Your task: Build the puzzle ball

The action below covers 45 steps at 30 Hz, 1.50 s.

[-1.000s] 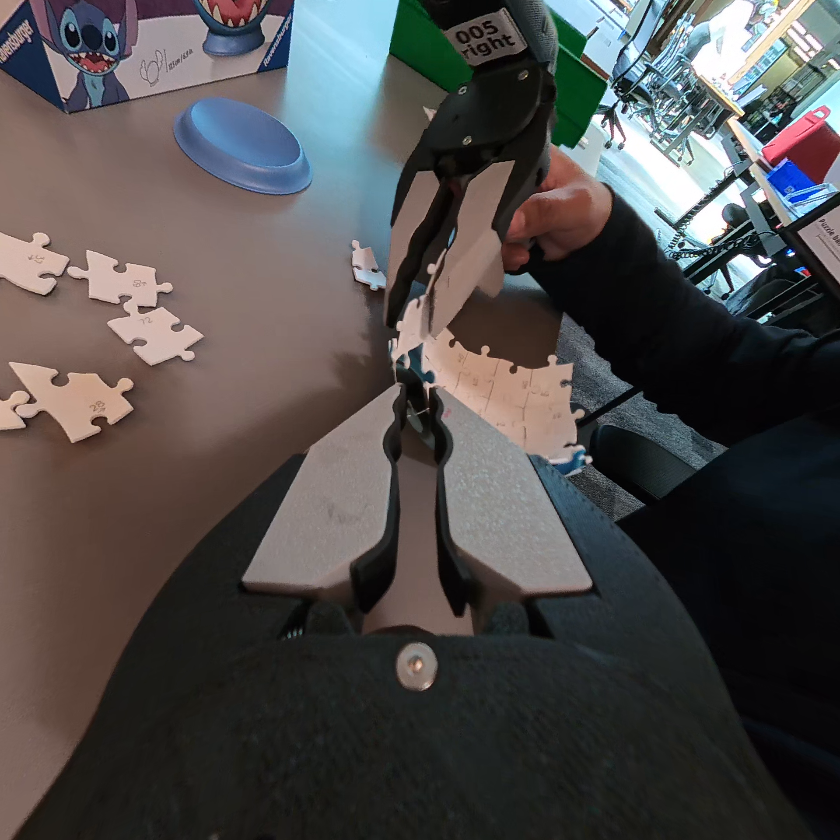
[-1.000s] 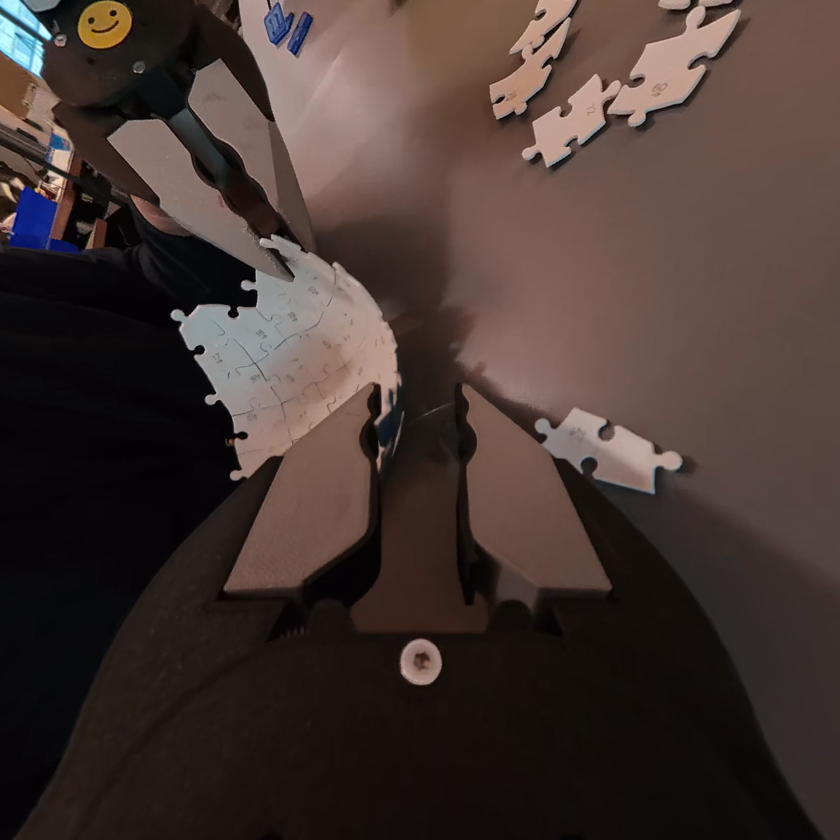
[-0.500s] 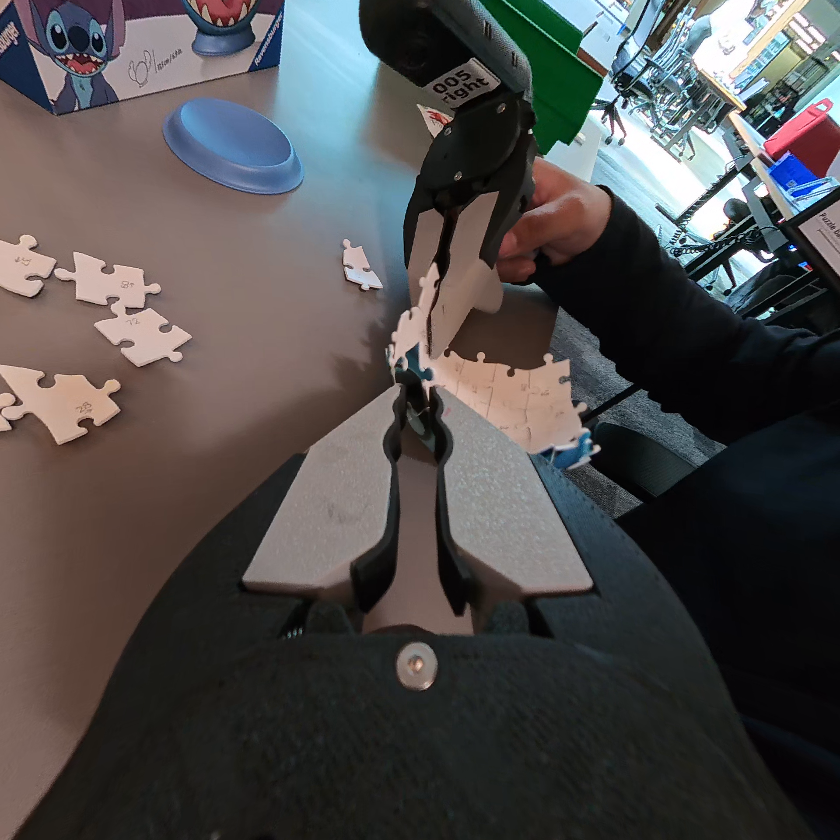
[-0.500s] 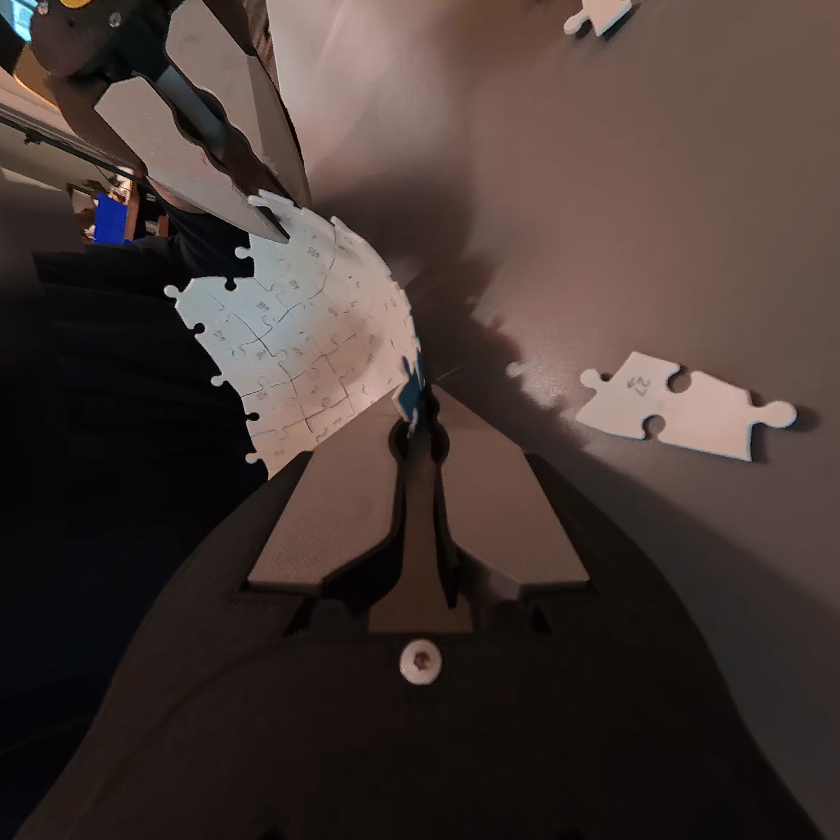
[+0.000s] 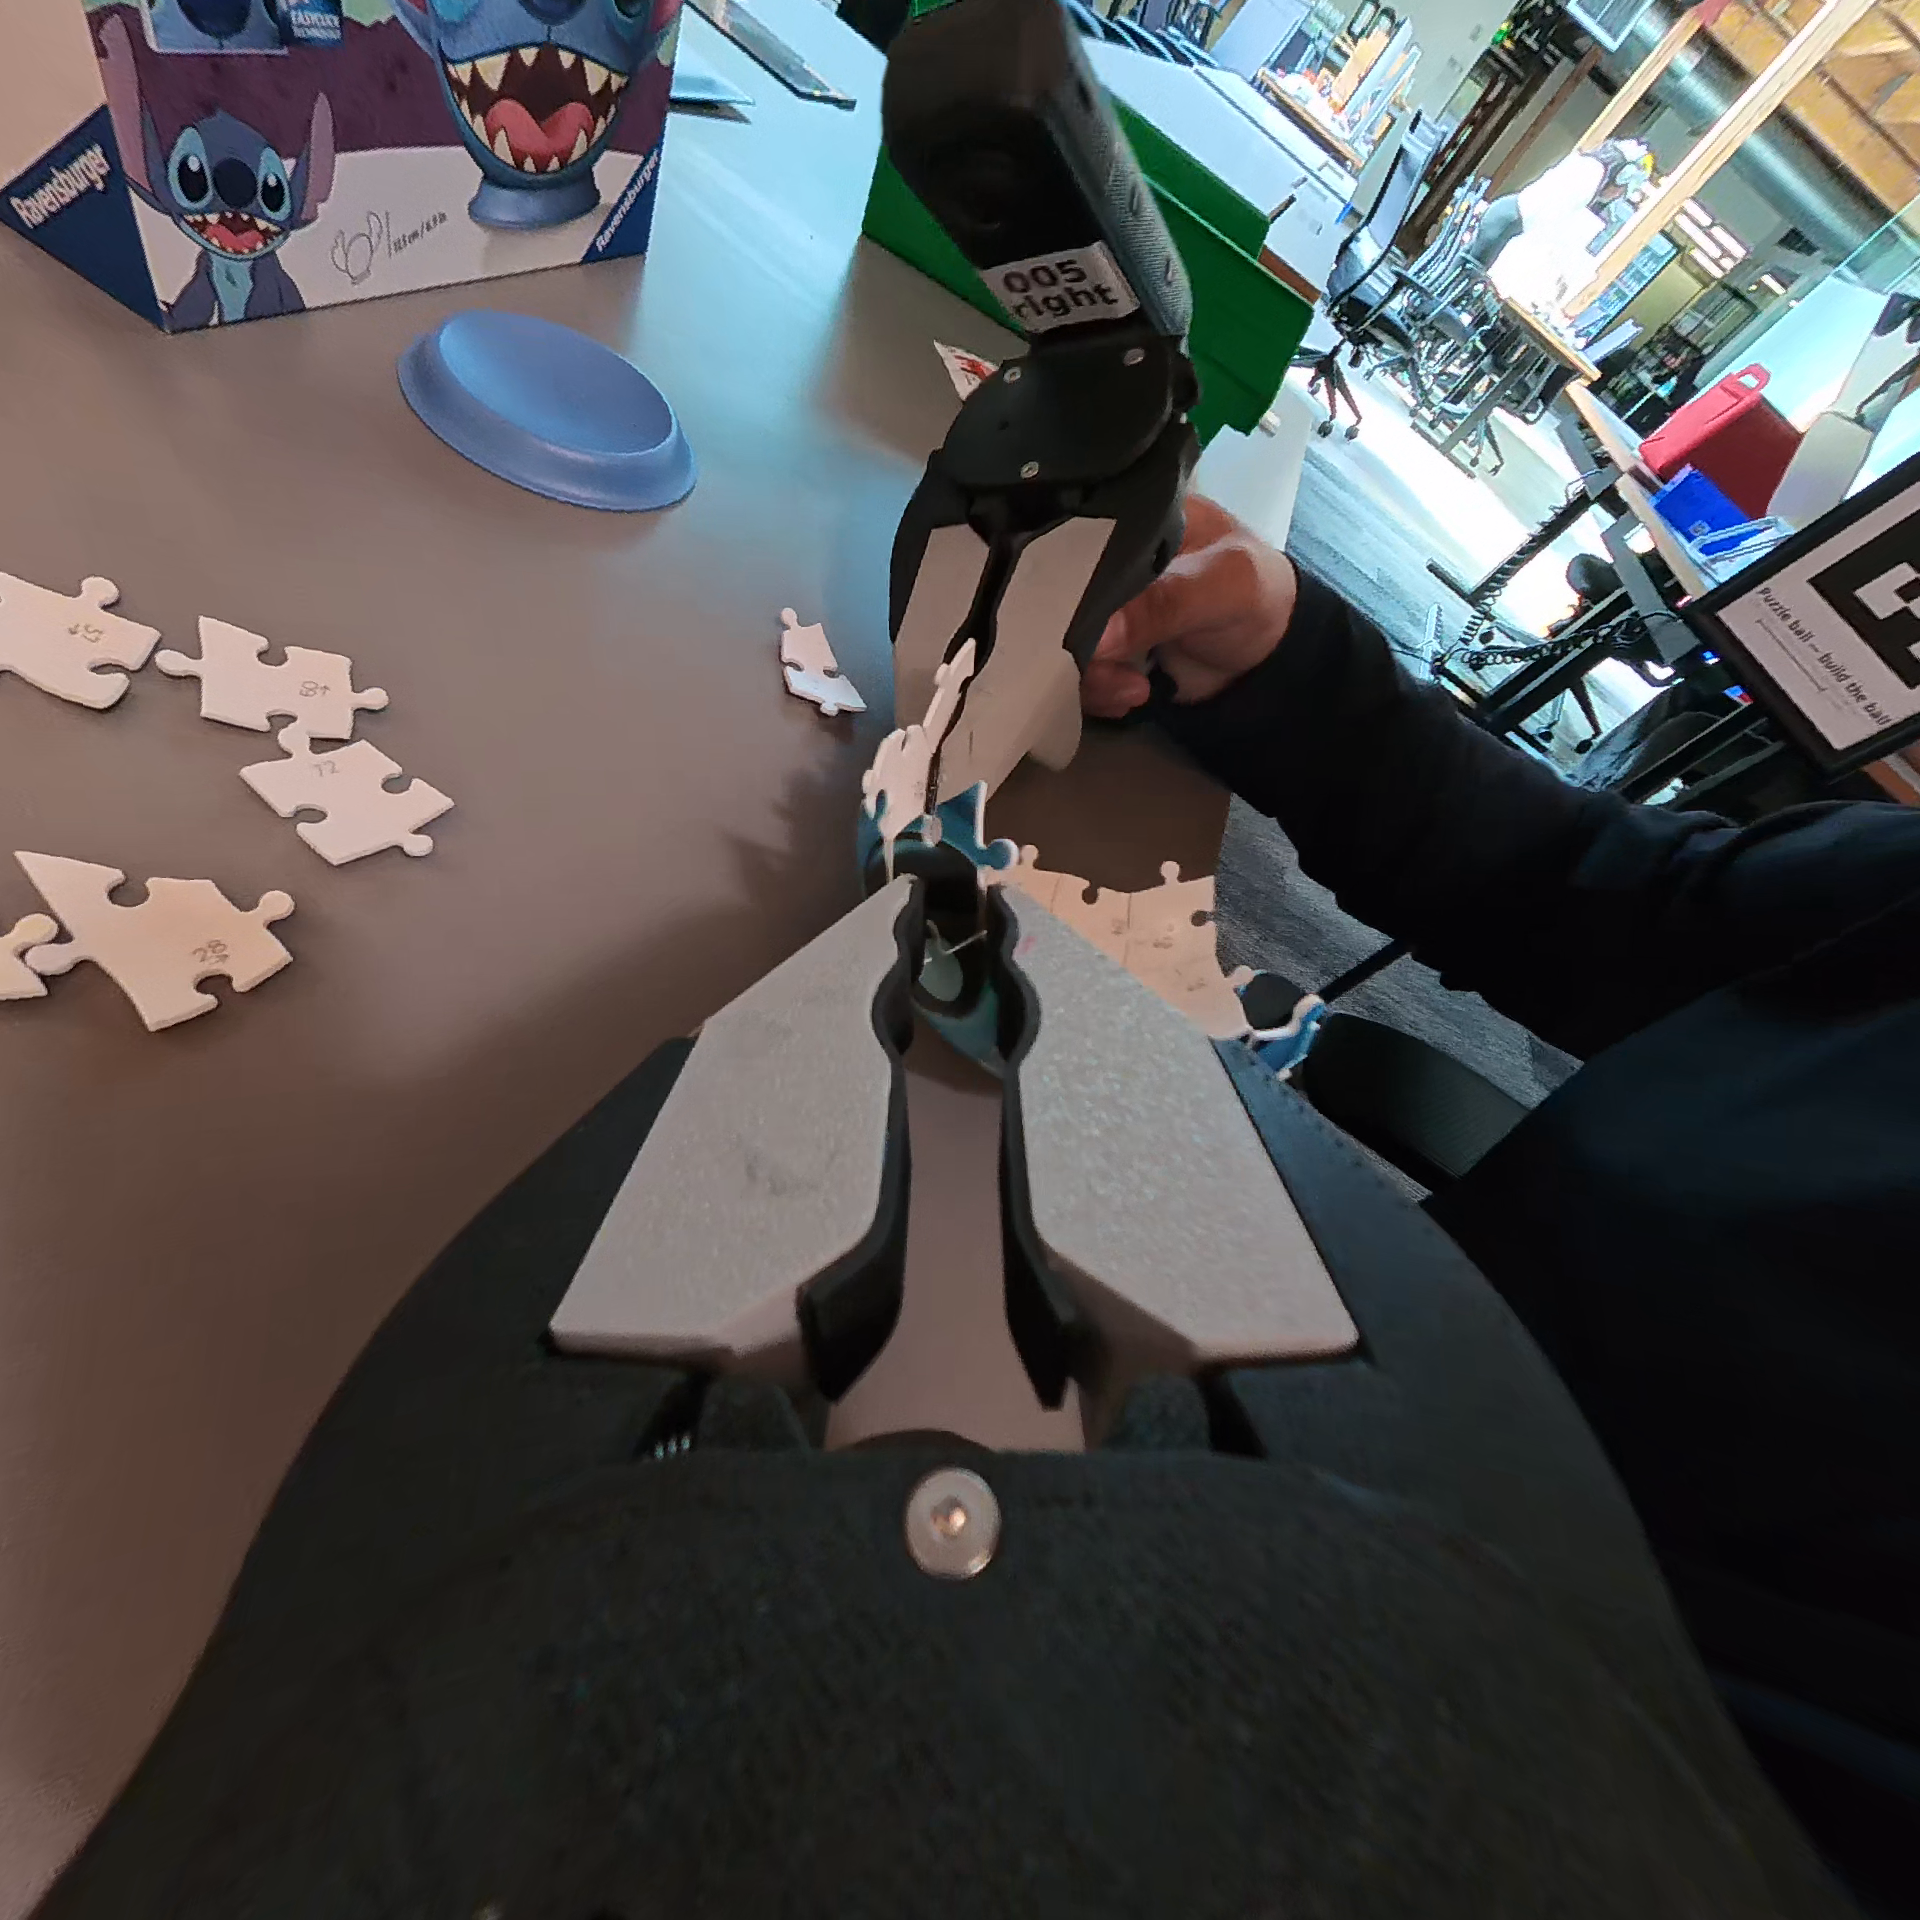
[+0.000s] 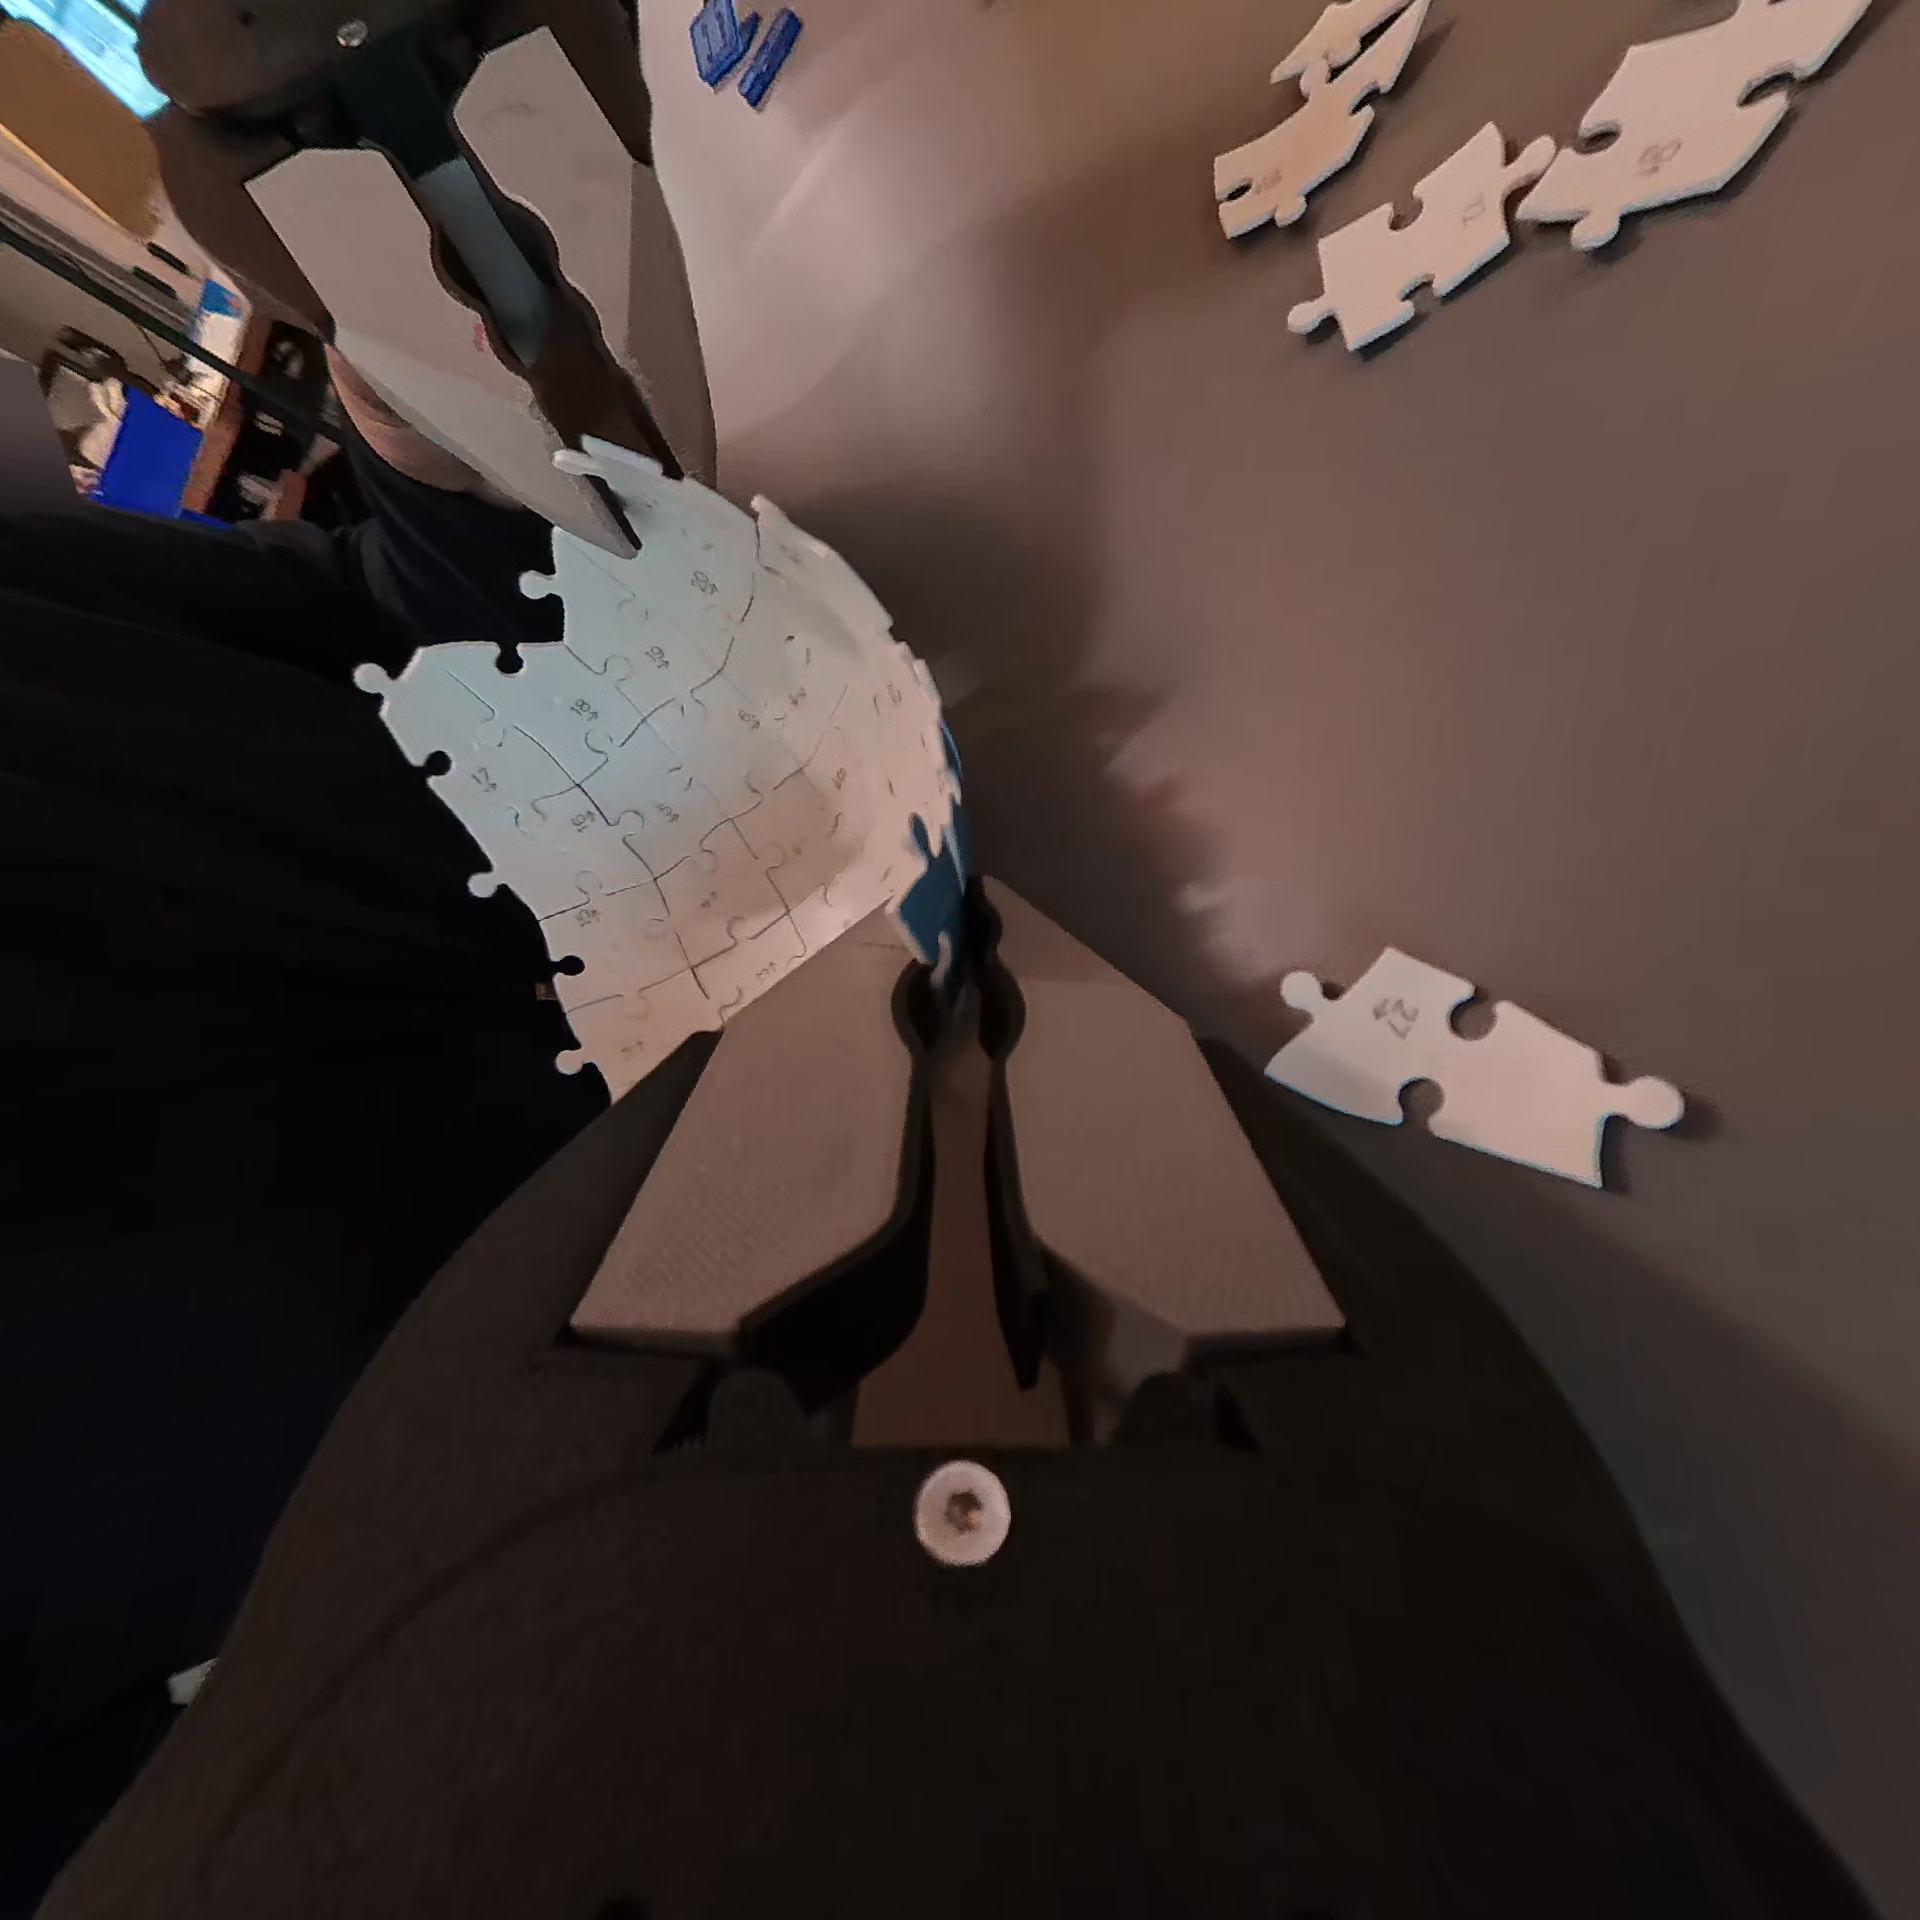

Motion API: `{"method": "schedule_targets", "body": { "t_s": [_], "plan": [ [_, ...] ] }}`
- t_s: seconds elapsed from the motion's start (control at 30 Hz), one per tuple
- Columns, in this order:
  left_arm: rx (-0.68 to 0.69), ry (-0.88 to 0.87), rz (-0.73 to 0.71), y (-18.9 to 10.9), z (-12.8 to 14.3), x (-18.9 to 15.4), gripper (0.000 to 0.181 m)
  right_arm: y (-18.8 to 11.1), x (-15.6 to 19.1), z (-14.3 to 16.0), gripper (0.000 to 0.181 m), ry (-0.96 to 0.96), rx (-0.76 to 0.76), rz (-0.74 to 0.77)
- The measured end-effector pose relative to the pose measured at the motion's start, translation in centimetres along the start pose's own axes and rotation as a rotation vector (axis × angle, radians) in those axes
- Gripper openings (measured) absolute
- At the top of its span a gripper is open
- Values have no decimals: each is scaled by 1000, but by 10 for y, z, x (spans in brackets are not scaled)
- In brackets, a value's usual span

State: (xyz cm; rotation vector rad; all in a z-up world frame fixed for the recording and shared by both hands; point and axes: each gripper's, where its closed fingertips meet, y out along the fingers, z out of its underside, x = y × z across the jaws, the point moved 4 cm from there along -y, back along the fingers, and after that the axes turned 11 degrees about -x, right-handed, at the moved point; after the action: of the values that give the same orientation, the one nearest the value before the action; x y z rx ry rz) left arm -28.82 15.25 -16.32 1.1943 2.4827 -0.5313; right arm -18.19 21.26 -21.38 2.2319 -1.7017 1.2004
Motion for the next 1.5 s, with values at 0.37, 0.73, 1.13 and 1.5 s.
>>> {"method": "schedule_targets", "body": {
  "t_s": [0.37,0.73,1.13,1.5],
  "plan": [
    [3,6,-13,-1,-2,1,9,-2,-4,-11,7,-6,-46,0],
    [-20,-4,-37,-6,-1,0,7,-6,-5,-11,40,3,-59,52],
    [-35,19,-62,-12,0,-18,16,-38,18,-9,56,-69,-207,163],
    [-162,86,-190,-61,-23,-16,26,-105,-3,-17,48,-246,-606,484]
  ]
}}
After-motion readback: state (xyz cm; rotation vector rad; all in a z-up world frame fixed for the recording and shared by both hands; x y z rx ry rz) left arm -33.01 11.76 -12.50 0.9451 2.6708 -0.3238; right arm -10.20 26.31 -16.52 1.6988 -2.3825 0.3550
